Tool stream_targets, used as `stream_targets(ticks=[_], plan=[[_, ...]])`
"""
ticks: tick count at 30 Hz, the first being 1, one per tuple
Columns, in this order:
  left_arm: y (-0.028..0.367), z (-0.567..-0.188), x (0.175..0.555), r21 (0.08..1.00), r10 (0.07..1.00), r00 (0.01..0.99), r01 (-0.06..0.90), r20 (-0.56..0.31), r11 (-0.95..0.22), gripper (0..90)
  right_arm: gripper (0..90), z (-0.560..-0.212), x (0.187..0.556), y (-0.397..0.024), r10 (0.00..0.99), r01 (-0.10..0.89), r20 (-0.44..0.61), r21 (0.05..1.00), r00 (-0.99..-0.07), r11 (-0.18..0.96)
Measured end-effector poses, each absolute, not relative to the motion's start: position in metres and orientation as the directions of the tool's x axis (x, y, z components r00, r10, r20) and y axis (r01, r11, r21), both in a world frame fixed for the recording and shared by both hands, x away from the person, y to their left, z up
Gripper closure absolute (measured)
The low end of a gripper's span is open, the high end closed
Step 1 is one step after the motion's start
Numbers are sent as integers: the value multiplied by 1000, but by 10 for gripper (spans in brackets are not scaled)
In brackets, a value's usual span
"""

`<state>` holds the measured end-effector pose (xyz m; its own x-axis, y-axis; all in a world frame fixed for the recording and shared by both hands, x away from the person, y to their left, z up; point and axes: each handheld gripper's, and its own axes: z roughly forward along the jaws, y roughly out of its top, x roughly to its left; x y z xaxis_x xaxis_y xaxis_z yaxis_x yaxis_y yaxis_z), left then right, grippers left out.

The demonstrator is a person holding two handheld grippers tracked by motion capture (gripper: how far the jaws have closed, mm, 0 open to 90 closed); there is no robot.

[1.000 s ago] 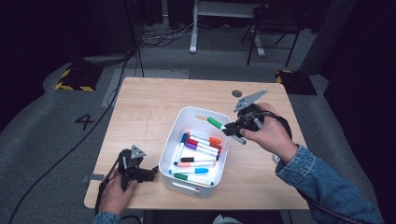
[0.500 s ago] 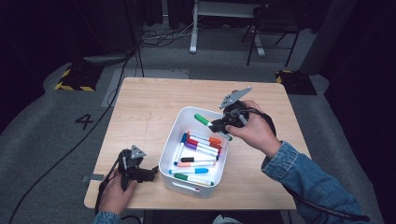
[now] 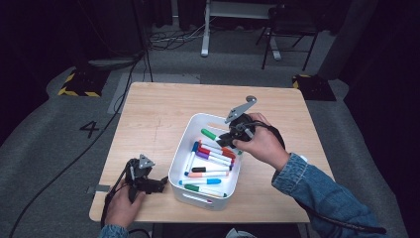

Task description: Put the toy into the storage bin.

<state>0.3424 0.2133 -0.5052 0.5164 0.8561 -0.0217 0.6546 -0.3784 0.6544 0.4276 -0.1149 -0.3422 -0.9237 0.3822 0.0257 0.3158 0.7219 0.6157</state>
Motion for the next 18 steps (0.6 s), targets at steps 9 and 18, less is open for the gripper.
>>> stream_targets(ticks=[9,18], plan=[[213,-505,342,654,856,517,655,-22,-378,0,770,-358,426,-105,337,276,-1,573,-941,772],[213,-505,342,655,856,516,655,-21,-378,0,770,-375,421,-94,304,246,-31,515,-952,821]])
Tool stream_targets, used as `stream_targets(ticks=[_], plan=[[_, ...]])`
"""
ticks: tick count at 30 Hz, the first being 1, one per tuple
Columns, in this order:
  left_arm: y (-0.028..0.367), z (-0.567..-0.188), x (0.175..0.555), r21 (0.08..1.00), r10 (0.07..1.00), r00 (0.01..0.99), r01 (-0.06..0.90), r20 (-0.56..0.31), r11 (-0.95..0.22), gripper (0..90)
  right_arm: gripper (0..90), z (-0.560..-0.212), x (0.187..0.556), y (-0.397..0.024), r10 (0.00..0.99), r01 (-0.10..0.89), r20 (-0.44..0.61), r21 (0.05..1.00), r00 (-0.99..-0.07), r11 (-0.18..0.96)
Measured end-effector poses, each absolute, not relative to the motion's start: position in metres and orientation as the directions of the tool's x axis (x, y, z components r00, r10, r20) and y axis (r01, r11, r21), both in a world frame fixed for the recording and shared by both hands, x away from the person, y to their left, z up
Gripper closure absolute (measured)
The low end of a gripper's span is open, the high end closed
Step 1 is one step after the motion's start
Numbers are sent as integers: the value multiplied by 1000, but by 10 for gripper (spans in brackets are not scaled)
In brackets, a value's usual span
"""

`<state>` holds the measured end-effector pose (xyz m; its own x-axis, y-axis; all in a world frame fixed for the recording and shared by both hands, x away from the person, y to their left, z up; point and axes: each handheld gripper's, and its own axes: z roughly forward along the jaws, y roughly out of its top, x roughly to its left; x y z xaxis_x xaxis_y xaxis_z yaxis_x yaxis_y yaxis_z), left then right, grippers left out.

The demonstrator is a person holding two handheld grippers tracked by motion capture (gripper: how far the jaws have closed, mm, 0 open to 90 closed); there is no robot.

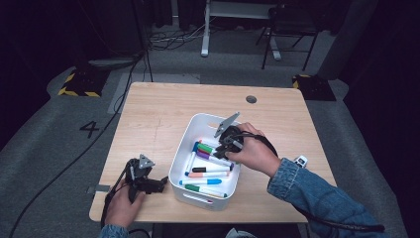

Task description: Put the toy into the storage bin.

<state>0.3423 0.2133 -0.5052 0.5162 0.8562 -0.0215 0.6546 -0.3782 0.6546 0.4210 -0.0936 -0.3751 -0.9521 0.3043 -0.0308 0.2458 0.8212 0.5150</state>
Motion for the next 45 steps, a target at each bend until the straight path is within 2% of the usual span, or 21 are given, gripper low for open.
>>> stream_targets(ticks=[10,11,13,14,16,18,28,45], plan=[[213,-505,342,654,856,516,655,-22,-378,0,766,-382,413,-88,277,224,-39,484,-960,846],[213,-505,342,654,856,516,655,-21,-379,0,728,-383,413,-88,272,221,-36,483,-962,847],[213,-505,342,655,856,516,654,-21,-379,0,562,-384,412,-87,281,234,-15,513,-960,826],[213,-505,342,655,856,516,654,-21,-379,0,517,-382,411,-87,282,228,-19,538,-959,811],[213,-505,342,655,856,516,654,-21,-379,0,481,-377,408,-90,324,276,2,532,-946,801],[213,-505,342,654,856,516,654,-21,-379,0,438,-371,408,-94,332,273,3,577,-943,770],[213,-505,342,655,856,516,654,-21,-379,0,383,-343,408,-127,372,268,-29,642,-928,718],[213,-505,342,654,856,517,654,-21,-379,0,349,-331,412,-211,538,382,-24,678,-843,628]])
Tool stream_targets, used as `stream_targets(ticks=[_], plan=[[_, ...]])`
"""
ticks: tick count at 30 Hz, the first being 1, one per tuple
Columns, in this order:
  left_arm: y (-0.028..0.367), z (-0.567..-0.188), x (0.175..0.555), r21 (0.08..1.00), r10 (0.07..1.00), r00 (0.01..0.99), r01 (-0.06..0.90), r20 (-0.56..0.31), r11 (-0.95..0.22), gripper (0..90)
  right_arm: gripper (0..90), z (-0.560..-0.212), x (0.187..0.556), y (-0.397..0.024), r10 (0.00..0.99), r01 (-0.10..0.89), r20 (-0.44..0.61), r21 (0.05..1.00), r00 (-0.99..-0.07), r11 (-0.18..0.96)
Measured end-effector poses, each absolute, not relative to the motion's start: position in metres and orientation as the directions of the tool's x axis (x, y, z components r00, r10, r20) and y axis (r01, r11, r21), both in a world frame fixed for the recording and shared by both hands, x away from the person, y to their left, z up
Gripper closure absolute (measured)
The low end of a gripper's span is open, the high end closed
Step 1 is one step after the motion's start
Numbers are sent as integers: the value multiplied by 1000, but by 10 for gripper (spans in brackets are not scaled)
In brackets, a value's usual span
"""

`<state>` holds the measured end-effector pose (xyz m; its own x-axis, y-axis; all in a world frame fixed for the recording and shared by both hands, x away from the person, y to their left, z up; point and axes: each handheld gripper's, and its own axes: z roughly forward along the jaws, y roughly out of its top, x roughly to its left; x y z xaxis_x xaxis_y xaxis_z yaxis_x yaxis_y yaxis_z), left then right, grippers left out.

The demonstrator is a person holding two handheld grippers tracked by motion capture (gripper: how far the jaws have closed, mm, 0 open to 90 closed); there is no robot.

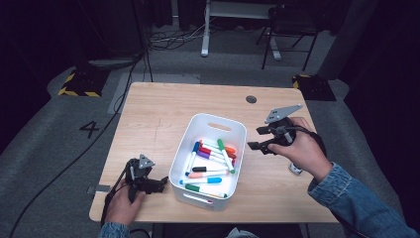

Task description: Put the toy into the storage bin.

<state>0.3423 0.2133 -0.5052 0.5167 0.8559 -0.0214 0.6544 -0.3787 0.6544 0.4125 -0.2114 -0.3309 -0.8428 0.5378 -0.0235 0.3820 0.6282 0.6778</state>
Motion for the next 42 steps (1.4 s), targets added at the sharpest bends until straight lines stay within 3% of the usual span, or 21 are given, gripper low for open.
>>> stream_targets(ticks=[24,33,42], plan=[[213,-505,342,654,856,517,655,-22,-379,0,298,-355,409,-326,720,532,-21,659,-694,532],[213,-505,342,654,856,517,654,-22,-379,0,282,-379,409,-351,746,563,-16,646,-665,516],[213,-505,342,654,856,517,654,-21,-379,0,262,-425,416,-372,724,558,-36,611,-689,561]])
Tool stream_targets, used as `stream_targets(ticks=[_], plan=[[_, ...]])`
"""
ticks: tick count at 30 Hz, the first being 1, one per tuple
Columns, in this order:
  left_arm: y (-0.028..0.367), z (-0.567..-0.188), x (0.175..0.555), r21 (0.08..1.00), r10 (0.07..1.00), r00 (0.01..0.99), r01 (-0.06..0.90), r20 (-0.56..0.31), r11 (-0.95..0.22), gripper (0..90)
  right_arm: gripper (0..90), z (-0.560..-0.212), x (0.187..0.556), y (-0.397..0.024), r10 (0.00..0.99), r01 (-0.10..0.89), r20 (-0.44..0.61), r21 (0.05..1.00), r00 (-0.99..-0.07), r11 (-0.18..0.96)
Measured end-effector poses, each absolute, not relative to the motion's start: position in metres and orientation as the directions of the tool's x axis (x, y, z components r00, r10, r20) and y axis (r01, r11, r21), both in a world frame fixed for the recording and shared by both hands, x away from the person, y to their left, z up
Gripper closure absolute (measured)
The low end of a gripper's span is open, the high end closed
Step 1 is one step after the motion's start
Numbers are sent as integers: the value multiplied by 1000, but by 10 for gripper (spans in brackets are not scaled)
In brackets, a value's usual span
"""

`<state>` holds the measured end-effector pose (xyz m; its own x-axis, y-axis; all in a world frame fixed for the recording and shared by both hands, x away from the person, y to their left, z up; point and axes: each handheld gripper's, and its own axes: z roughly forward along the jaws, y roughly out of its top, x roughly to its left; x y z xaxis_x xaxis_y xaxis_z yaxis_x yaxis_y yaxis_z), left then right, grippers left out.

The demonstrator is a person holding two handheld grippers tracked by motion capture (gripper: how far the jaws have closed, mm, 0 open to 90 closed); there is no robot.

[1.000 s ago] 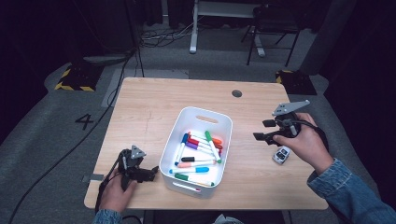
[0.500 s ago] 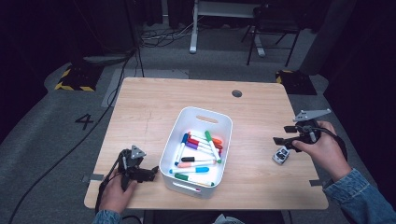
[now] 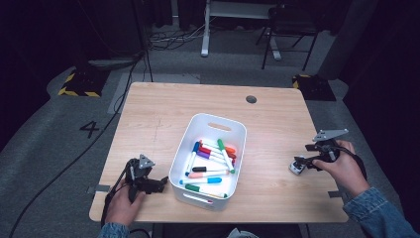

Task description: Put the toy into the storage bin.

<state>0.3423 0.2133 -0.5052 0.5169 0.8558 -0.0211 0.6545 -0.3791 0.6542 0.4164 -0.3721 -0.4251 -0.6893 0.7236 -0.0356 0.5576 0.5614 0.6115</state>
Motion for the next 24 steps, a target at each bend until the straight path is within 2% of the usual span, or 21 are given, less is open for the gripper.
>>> stream_targets(ticks=[11,19,21,24], plan=[[213,-505,342,654,856,517,654,-21,-379,0,256,-465,416,-376,715,577,-29,568,-699,587],[213,-505,342,654,856,517,654,-21,-379,0,211,-484,414,-373,720,590,-14,562,-694,580],[213,-505,342,654,856,517,654,-21,-379,0,252,-485,412,-374,721,583,-14,577,-693,572],[213,-505,342,654,856,517,654,-21,-379,0,254,-485,411,-375,731,589,-7,587,-683,556]])
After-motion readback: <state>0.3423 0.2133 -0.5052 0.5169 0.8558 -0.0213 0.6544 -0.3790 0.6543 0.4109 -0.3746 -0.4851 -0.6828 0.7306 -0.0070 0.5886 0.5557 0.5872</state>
